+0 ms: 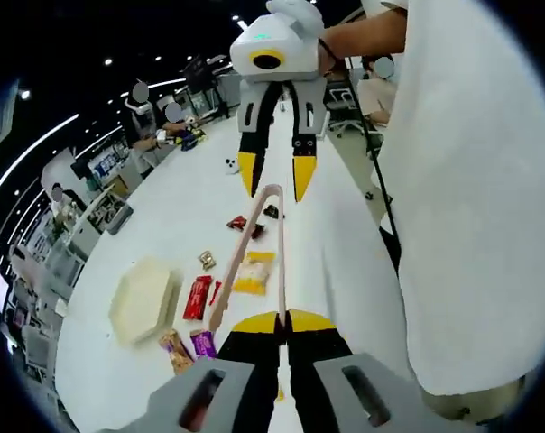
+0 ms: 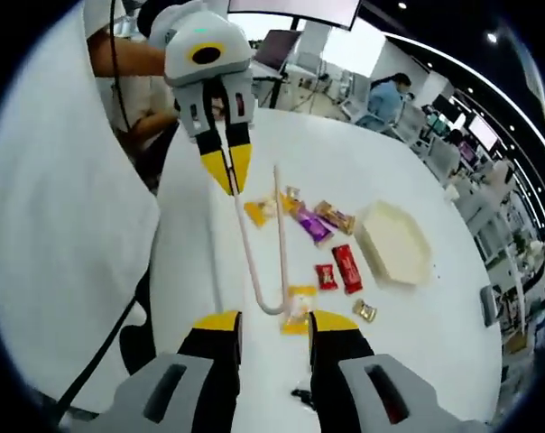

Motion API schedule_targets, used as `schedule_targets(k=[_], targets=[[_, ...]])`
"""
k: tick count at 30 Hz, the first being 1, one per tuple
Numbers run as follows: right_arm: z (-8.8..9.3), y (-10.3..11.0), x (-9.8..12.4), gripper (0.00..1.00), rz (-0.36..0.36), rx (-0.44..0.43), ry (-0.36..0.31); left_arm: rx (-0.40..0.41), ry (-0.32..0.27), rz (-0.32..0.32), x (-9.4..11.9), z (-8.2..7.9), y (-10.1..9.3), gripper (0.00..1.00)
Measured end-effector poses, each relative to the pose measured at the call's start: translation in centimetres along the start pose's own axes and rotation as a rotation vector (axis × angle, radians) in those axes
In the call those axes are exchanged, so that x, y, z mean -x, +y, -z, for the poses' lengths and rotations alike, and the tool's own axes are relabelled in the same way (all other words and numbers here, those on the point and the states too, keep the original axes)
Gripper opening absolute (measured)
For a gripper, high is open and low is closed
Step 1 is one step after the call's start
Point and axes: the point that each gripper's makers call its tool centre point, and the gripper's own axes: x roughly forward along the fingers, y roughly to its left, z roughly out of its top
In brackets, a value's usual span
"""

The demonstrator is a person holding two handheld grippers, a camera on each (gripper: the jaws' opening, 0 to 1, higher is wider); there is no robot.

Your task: Place the target food into the container with the food tongs after gripping and lifting it, then release it inside without dropping or visibly crushing the food.

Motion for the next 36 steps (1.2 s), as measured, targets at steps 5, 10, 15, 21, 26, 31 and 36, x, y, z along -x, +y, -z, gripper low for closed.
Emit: schedule_targets(k=[5, 10, 15, 21, 26, 31, 36], targets=[[0.3, -0.1, -0.4, 0.30, 0.076, 0.043, 0.024, -0.063, 0.076, 0.020, -0.5, 0.8, -0.7, 0.00], [-1.1, 2.0, -3.2, 0.28, 0.055, 0.040, -0.029, -0.069, 0.127, 0.031, -1.6, 1.5, -1.2, 0.00], [1.0, 2.0, -5.4, 0.16, 0.075, 0.115, 0.079, -0.098, 0.100, 0.032, -2.1, 0.3, -1.5, 0.00], [0.9, 1.5, -4.9, 0.15, 0.094, 0.107, 0.048, -0.123, 0.074, -0.010, -2.0, 0.0, -1.4, 0.00], [1.3, 1.8, -4.8, 0.15, 0.082, 0.086, 0.058, -0.106, 0.062, -0.016, -2.4, 0.0, -1.7, 0.01], [3.0, 1.5, -4.2, 0.15, 0.100, 0.098, 0.115, -0.061, 0.068, -0.083, -1.8, 0.7, -0.5, 0.23], [3.5, 1.4, -3.2, 0.15, 0.112, 0.152, 0.160, -0.013, 0.090, -0.104, -2.1, 1.1, 0.5, 0.48]])
